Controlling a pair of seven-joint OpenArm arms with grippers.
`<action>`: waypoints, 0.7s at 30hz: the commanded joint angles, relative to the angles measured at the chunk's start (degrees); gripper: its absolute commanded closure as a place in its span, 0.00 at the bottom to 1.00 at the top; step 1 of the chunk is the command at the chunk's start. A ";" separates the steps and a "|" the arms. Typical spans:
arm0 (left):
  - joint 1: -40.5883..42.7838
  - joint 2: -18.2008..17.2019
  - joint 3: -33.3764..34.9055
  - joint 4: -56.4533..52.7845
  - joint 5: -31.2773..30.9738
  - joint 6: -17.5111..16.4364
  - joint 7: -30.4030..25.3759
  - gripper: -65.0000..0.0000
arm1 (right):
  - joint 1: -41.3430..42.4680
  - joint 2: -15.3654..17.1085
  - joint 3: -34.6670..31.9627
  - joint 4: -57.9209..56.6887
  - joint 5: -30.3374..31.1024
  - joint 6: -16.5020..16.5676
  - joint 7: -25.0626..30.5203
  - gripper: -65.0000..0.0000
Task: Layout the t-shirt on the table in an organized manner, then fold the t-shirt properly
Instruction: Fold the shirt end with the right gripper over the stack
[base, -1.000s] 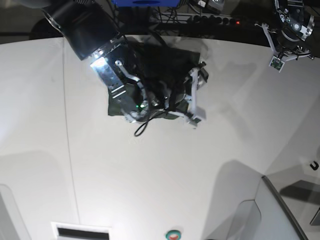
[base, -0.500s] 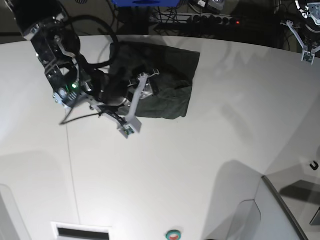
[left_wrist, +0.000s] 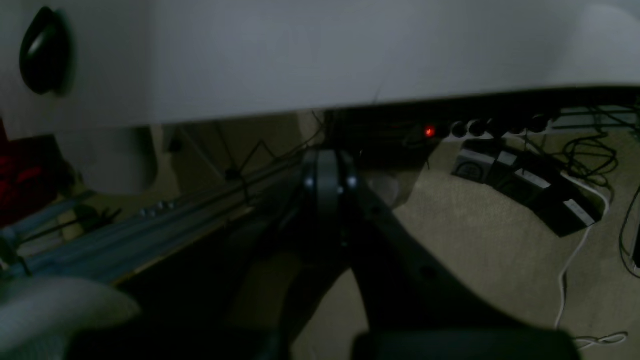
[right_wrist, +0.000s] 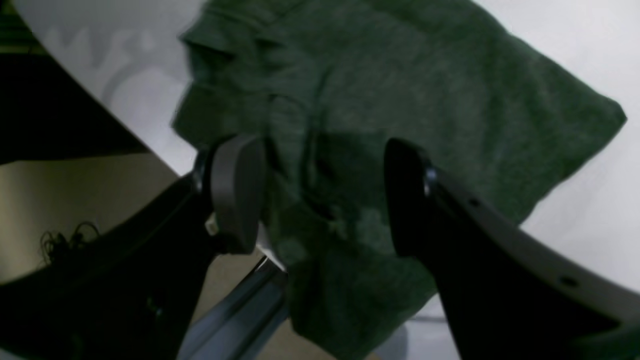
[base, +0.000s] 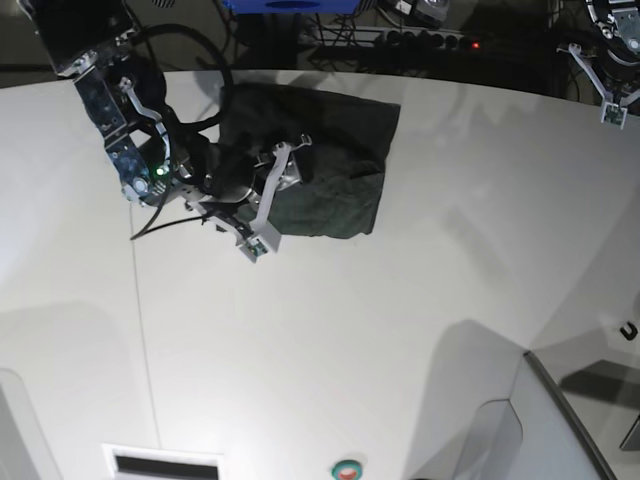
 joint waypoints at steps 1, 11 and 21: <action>0.37 -0.87 -0.47 0.57 0.02 0.36 -0.71 1.00 | 0.64 -0.06 0.16 0.20 0.64 0.68 1.19 0.45; 0.28 -0.78 -0.47 0.39 0.02 0.36 -0.71 1.00 | 0.64 -1.56 -6.87 -0.68 0.72 0.77 1.54 0.56; 0.28 -0.78 -0.47 0.39 0.02 0.36 -0.71 1.00 | 1.43 -3.58 -14.96 -0.59 0.64 0.33 1.10 0.78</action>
